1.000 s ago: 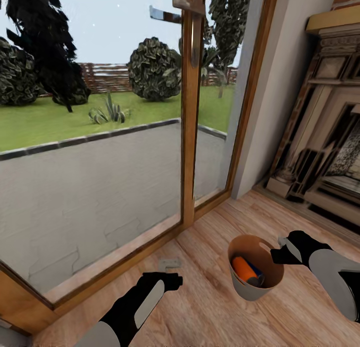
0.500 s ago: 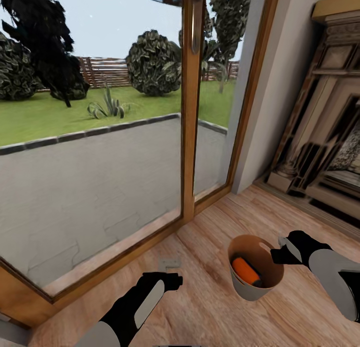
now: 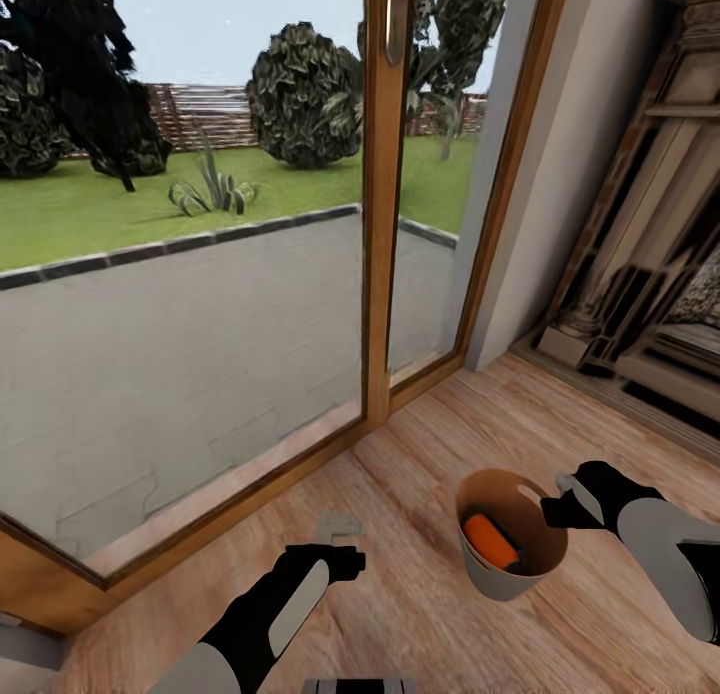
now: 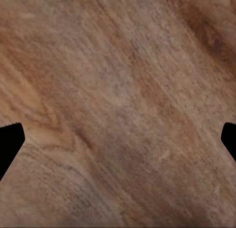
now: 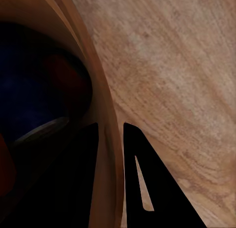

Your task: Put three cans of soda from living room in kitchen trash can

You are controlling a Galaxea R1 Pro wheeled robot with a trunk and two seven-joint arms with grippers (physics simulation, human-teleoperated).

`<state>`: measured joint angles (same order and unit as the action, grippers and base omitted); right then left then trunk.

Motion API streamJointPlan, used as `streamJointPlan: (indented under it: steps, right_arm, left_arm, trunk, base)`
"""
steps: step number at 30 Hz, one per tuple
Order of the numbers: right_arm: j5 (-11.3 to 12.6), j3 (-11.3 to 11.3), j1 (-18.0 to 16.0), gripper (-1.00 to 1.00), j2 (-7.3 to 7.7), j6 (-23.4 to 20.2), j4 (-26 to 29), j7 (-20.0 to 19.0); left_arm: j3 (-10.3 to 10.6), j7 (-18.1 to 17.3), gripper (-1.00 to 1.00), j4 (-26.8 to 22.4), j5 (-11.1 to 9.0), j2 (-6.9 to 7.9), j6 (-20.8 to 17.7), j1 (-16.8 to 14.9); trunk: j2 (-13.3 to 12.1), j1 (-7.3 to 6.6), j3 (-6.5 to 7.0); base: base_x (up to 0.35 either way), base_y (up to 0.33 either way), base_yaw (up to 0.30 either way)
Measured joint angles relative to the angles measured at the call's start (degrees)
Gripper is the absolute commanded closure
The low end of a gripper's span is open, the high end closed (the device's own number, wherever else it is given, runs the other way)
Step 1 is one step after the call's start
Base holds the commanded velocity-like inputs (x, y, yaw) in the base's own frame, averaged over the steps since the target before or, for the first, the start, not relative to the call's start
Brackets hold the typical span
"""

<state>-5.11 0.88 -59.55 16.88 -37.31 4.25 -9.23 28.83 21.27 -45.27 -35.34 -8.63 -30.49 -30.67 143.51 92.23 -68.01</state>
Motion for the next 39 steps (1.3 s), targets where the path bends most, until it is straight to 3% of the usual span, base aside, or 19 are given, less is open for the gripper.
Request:
streamJointPlan:
  steps: [5, 11, 24, 34, 39]
  right_arm:
    - [0.0, -0.01, 0.0, 1.0, 0.0, 0.05, 0.01, 0.03]
    - [0.06, -0.01, -0.01, 1.0, 0.05, 0.75, 0.42, -0.1]
    - [0.16, -0.1, 0.07, 1.0, 0.06, 7.77, 1.18, -0.19]
    - [0.19, 0.03, -0.05, 1.0, 0.04, 8.92, 1.13, -0.16]
    - [0.15, -0.16, -0.02, 1.0, 0.02, 8.95, 1.56, -0.13]
  left_arm:
    - [0.0, 0.0, -1.0, 0.0, 0.0, -0.04, 0.0, 0.0]
    - [0.0, 0.0, -1.0, 0.0, 0.0, -0.04, -0.01, 0.0]
    - [0.0, 0.0, -1.0, 0.0, 0.05, 0.01, -0.01, 0.0]
    - [0.0, 0.0, -1.0, 0.0, 0.09, 0.02, -0.01, 0.01]
    - [0.0, 0.0, -1.0, 0.0, 0.09, 0.02, -0.01, 0.01]
  trunk:
    - [0.07, 0.13, -1.11]
    - [0.07, 0.12, -1.11]
    - [0.07, 0.12, -1.11]
    - [0.22, 0.34, -3.3]
    - [0.28, -0.37, -4.41]
  base:
    - [0.0, 0.0, 0.0]
    - [0.0, 0.0, 0.0]
    - [0.0, 0.0, 0.0]
    - [0.0, 0.0, 0.0]
    - [0.0, 0.0, 0.0]
